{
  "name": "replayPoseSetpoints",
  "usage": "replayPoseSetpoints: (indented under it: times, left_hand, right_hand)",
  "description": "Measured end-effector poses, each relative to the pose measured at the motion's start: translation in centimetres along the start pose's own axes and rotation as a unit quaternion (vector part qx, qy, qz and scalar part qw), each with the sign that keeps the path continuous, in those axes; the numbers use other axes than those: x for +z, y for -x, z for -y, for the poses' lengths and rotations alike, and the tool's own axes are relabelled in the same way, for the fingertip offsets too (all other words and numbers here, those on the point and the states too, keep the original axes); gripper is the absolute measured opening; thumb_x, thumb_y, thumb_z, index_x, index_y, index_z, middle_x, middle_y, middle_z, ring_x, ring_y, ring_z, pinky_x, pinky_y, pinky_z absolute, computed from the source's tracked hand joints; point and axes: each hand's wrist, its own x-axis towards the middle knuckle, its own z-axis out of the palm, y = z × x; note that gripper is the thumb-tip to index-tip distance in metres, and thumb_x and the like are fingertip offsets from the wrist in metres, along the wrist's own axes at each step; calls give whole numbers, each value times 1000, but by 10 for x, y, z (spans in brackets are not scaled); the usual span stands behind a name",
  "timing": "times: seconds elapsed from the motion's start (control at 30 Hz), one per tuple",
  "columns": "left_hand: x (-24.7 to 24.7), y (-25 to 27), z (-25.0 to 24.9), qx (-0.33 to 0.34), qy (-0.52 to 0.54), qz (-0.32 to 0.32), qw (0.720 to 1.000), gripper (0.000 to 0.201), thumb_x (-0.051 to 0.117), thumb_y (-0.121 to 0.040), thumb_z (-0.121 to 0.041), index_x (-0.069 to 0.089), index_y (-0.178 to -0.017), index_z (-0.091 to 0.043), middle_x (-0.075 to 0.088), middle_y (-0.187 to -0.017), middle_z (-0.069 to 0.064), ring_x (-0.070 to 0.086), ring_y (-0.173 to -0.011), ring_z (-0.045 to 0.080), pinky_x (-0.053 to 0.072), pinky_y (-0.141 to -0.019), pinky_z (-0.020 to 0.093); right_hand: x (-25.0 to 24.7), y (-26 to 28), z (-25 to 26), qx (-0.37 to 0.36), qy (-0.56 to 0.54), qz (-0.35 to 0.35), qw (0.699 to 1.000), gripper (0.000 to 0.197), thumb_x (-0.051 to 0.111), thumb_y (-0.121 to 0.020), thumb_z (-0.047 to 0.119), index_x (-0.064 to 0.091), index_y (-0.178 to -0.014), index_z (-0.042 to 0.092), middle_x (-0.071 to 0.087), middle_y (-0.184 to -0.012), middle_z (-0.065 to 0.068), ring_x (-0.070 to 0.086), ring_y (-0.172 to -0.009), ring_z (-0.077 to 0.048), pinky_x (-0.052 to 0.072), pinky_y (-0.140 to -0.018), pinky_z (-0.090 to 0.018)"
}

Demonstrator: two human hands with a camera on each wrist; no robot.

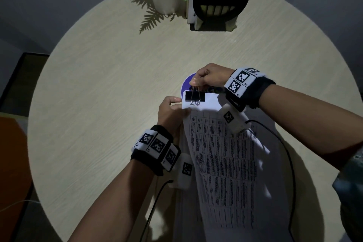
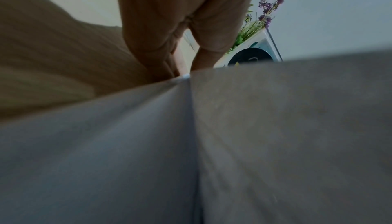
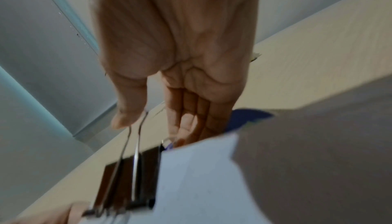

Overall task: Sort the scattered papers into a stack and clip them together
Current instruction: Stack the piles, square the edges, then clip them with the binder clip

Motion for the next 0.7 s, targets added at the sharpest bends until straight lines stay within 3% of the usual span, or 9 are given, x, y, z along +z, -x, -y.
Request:
replayPoseSetpoints:
  times: [0.1, 0.13, 0.2, 0.33, 0.43, 0.53, 0.6, 0.67, 0.7]
  left_hand:
    - [-1, -1, 3, 10, -3, 1, 1000, 27, 62, -75, 3, 50, -84, -20, 64, -85, 17, 61, -76, 30, 54, -77, 53]
    - [-2, -1, 3, 17, 0, 2, 1000, 28, 62, -75, 3, 50, -83, -21, 64, -86, 18, 60, -76, 30, 53, -77, 52]
    - [-3, 0, 6, 32, 4, 4, 999, 28, 61, -77, 6, 50, -82, -20, 65, -85, 16, 60, -75, 30, 52, -77, 49]
    - [-2, 3, 6, 25, 24, 4, 999, 31, 54, -82, 11, 46, -84, -19, 62, -85, 10, 58, -71, 24, 49, -71, 38]
    - [-8, 9, 7, -2, -20, 42, 999, 29, 53, -84, 9, 43, -85, -19, 55, -84, 7, 49, -80, 24, 40, -69, 36]
    - [-18, 31, 14, 8, -168, 100, 981, 15, 57, -88, -5, 47, -88, -17, 55, -84, 4, 50, -79, 20, 39, -65, 26]
    - [-25, 45, 29, 6, -274, 137, 952, 13, 53, -92, -17, 51, -104, -14, 60, -98, 3, 56, -90, 19, 46, -77, 29]
    - [-27, 58, 48, -5, -297, 165, 940, 42, 49, -92, -32, 46, -129, -13, 57, -126, 3, 55, -114, 23, 43, -102, 42]
    - [-27, 65, 56, -5, -293, 167, 941, 60, 47, -88, -44, 38, -138, -13, 49, -139, 3, 49, -124, 24, 38, -108, 45]
  right_hand:
    - [-15, 11, -4, 5, 38, -20, 999, 41, 57, -87, 42, 65, -109, 8, 65, -107, -4, 59, -101, -19, 43, -95, -36]
    - [-21, 18, -10, 6, 49, -48, 998, 45, 55, -87, 43, 63, -114, 8, 62, -111, -4, 56, -105, -18, 41, -97, -35]
    - [-29, 40, -30, 25, 70, -101, 992, 40, 56, -87, 41, 62, -110, 8, 61, -104, -4, 54, -98, -17, 41, -86, -30]
    - [-38, 88, -84, 84, 197, -115, 970, 32, 67, -81, 35, 65, -91, 4, 62, -88, -10, 54, -83, -22, 34, -64, -27]
    - [-39, 124, -111, 134, 130, -224, 957, 42, 68, -80, 35, 62, -72, -5, 63, -77, -19, 58, -75, -29, 33, -56, -30]
    - [-4, 157, -142, 169, 40, -287, 942, 40, 61, -84, 38, 48, -60, 8, 52, -72, -13, 48, -70, -22, 30, -55, -29]
    - [37, 175, -157, 168, 26, -311, 935, 42, 48, -82, 51, 37, -58, 19, 45, -77, -10, 42, -72, -20, 29, -61, -27]
    - [81, 190, -157, 156, -7, -328, 932, 41, 33, -73, 59, 42, -65, 19, 43, -83, -11, 40, -80, -19, 32, -71, -29]
    - [101, 196, -154, 155, -41, -329, 931, 46, 31, -74, 56, 51, -78, 14, 45, -91, -14, 43, -89, -22, 35, -78, -32]
